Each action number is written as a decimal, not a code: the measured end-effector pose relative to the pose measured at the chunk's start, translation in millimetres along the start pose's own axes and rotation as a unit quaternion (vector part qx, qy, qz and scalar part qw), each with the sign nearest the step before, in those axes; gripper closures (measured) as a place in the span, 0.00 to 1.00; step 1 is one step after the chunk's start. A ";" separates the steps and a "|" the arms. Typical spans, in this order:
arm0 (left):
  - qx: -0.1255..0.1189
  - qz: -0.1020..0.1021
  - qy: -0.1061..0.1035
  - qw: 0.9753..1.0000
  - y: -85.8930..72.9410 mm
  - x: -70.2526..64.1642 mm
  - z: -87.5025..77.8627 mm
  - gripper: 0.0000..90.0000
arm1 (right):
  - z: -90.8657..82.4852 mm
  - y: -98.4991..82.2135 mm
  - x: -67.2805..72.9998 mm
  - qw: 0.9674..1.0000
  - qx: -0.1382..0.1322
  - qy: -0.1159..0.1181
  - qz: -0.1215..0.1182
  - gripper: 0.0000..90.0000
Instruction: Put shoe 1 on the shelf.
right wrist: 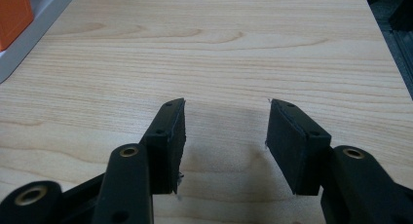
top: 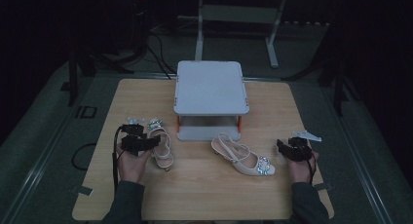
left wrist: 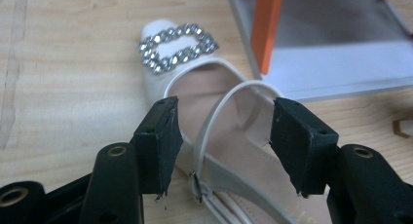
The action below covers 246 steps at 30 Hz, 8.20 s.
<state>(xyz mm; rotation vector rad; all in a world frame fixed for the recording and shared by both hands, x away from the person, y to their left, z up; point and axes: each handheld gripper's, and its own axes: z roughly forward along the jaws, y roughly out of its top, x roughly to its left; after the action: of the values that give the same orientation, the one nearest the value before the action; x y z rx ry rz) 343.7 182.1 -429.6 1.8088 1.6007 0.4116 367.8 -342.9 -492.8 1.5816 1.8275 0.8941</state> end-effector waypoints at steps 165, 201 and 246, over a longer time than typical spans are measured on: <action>-0.053 -0.122 -0.193 0.972 172.0 -21.7 -37.0 0.93 | 2.9 -1.9 -4.6 1.000 0.005 -0.001 0.010 0.53; 0.016 -0.164 -0.179 0.970 228.0 -52.7 45.7 0.92 | 3.2 -2.1 -10.7 1.000 0.003 0.006 0.024 0.54; -0.047 -0.094 -0.196 0.975 225.9 -63.5 42.0 0.59 | 4.2 -2.4 -10.6 1.000 0.007 0.009 0.025 0.54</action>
<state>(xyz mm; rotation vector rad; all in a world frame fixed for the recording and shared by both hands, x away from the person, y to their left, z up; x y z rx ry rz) 526.8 106.2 -297.1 1.5356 1.4291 0.0372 371.1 -353.0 -497.5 1.6380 1.8176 0.9232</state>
